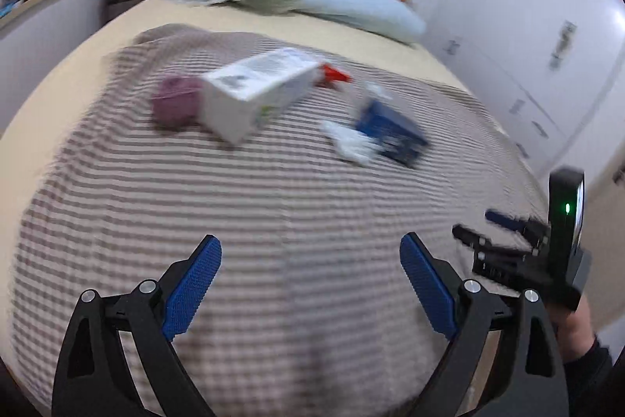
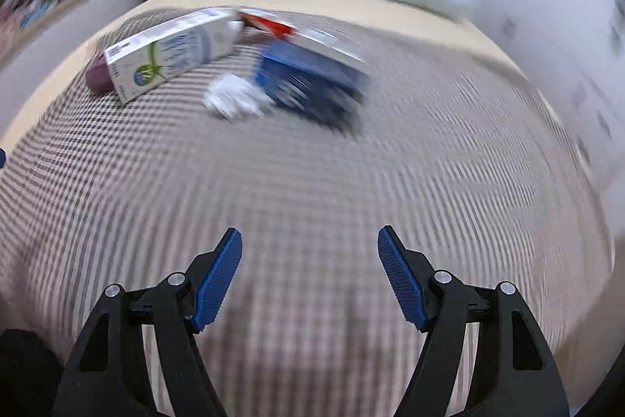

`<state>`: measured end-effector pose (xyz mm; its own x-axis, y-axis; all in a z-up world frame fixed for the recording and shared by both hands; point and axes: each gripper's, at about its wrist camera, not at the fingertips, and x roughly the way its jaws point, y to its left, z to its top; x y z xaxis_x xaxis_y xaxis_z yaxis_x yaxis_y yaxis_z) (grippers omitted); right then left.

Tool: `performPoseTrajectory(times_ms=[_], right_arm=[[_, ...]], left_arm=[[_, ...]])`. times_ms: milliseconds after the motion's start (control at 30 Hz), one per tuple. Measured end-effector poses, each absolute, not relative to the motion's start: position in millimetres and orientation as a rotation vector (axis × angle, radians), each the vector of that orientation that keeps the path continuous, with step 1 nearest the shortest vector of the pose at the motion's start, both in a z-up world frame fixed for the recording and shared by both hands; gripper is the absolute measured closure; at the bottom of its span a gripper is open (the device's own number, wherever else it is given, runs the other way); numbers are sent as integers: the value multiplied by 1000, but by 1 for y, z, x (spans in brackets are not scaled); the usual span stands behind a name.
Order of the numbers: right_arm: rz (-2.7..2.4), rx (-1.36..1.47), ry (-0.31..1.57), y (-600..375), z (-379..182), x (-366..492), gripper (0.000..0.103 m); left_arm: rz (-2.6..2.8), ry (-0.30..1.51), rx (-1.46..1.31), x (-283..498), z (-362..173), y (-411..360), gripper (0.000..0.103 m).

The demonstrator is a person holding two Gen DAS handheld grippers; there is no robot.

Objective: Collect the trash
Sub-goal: 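Move both open tools back over the trash on the bed, then grasp the red-white snack wrapper with left tool while right tool grasps white tissue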

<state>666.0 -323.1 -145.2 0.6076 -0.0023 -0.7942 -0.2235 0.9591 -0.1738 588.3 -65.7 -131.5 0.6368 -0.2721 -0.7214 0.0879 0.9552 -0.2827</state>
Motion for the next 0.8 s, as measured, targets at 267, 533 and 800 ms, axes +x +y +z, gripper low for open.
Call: performPoseTrajectory(times_ms=[267,533,800], right_arm=[[256,-313,947,-257,-185,783,34],[339,-221,853,-266,-179,783,95],[208,-180,625,-360,-98,766,95]], left_arm=[[-125,832,-163,660,-121,-30,13],[-186,783,-11,783,-84,-49,8],[-284,761,627,881,-115,-181,8]])
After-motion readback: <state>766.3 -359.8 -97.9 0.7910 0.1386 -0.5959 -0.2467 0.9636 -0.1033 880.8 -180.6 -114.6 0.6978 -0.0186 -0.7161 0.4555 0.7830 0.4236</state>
